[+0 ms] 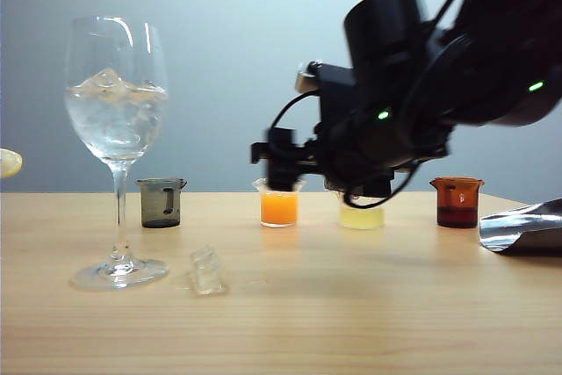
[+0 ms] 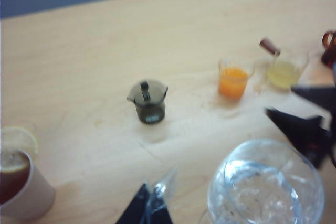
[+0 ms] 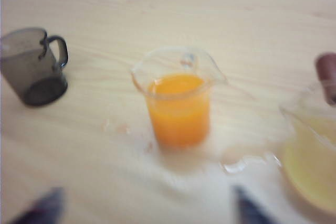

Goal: Pick up the second measuring cup from the left, pour the orange juice inside into the goblet, and finally put the measuring cup back in its original place.

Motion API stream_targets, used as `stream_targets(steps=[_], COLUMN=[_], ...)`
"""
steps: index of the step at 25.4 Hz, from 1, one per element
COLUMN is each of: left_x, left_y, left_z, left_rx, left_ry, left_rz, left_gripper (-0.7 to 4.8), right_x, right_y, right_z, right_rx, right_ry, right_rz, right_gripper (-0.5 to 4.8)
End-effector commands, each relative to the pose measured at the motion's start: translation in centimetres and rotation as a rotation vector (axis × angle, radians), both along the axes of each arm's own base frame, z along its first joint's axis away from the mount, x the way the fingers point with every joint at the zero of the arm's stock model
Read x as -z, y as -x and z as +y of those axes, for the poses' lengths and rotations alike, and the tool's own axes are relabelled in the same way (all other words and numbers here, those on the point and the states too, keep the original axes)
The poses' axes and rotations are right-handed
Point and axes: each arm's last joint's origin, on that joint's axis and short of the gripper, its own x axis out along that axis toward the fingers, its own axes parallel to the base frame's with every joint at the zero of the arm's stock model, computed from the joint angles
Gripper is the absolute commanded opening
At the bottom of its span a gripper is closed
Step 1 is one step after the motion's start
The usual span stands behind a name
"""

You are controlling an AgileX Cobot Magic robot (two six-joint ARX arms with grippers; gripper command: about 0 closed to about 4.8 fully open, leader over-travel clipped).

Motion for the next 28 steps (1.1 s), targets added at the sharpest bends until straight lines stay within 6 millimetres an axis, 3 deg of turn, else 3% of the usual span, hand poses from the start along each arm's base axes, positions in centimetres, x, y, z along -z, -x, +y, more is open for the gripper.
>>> stream_targets(steps=[1, 7, 12, 28], left_x=[0.5, 0.8, 0.8, 1.1], left_y=[-0.3, -0.5, -0.5, -0.3], left_z=[-0.1, -0.3, -0.3, -0.2], left_rx=[0.006, 0.026, 0.033, 0.032], left_ry=[-0.015, -0.018, -0.016, -0.027], left_rz=[0.040, 0.074, 0.078, 0.110], left_gripper=[-0.05, -0.05, -0.05, -0.05], right_x=[0.3, 2.5, 2.4, 3.1], right_y=[-1.6, -4.4, -6.9, -10.8], right_z=[1.2, 3.5, 4.0, 4.9], right_rx=[-0.002, 0.003, 0.082, 0.126], right_ry=[-0.022, -0.003, 0.004, -0.032], right_rz=[-0.014, 0.011, 0.010, 0.052], right_gripper=[4.79, 4.79, 4.79, 4.79])
